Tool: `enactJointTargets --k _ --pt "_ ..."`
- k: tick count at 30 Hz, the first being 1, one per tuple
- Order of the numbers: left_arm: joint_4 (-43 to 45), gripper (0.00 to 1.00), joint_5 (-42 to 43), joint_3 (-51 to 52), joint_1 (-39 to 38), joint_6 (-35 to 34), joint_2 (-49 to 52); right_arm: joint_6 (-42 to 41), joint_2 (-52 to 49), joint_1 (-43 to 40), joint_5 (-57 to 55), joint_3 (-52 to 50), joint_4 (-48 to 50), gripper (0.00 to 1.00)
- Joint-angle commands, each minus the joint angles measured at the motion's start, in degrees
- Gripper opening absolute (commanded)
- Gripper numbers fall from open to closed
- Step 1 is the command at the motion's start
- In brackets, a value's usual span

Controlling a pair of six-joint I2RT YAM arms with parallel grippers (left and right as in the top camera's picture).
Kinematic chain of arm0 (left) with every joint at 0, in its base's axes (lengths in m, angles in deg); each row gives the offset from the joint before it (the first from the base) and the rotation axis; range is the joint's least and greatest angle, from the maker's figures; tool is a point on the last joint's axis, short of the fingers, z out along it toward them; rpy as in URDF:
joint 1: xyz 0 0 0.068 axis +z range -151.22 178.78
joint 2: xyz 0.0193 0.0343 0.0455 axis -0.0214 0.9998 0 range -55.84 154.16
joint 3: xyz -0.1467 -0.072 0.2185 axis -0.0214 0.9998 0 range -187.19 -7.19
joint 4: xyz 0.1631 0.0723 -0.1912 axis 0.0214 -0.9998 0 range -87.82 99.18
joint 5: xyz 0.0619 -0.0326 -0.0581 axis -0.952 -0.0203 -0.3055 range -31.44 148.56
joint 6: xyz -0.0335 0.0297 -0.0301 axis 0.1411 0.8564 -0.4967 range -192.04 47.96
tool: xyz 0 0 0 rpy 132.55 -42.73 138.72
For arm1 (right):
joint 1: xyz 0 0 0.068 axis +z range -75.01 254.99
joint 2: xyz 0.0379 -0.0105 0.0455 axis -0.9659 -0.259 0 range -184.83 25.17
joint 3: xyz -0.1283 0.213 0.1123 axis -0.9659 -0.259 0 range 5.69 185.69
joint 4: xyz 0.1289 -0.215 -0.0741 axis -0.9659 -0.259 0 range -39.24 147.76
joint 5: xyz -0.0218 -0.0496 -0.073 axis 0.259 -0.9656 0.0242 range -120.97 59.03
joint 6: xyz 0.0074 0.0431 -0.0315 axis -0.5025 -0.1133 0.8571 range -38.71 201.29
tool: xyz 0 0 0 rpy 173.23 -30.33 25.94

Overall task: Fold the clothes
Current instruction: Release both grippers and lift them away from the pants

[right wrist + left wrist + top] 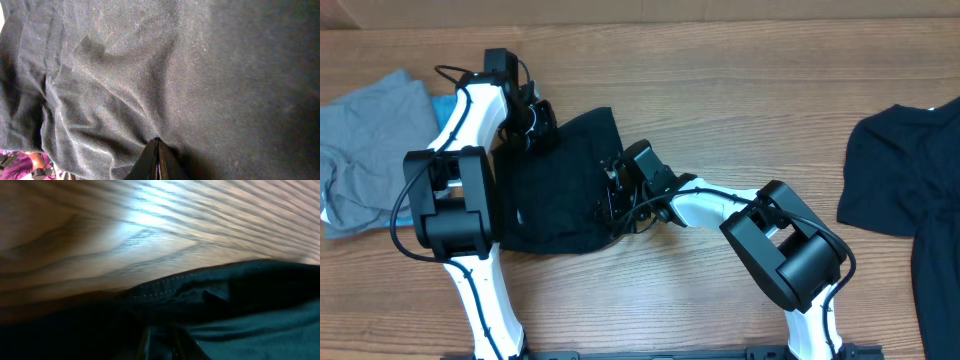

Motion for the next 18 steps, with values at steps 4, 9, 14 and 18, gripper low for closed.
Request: enactJointTargets --k 4,9,14,18 --pt "-4.0 0.14 2.1 -5.7 3.4 0.9 -1.1 0.0 -3.4 1.0 -2.6 -1.5 -1.3 0.04" --pt "-10.3 0.15 0.6 -13.9 3.4 0.8 -7.8 0.0 -3.3 0.9 -1.3 -1.5 -1.6 0.04" --pt "-17.0 0.13 -7.1 -17.0 3.5 0.3 -17.6 1.1 0.3 0.8 -0.2 -1.0 -1.0 0.04" --pt "-25.6 0.24 -9.0 -17.0 3.4 -1.1 -22.7 1.5 4.8 0.8 0.0 -1.0 -1.1 0.04"
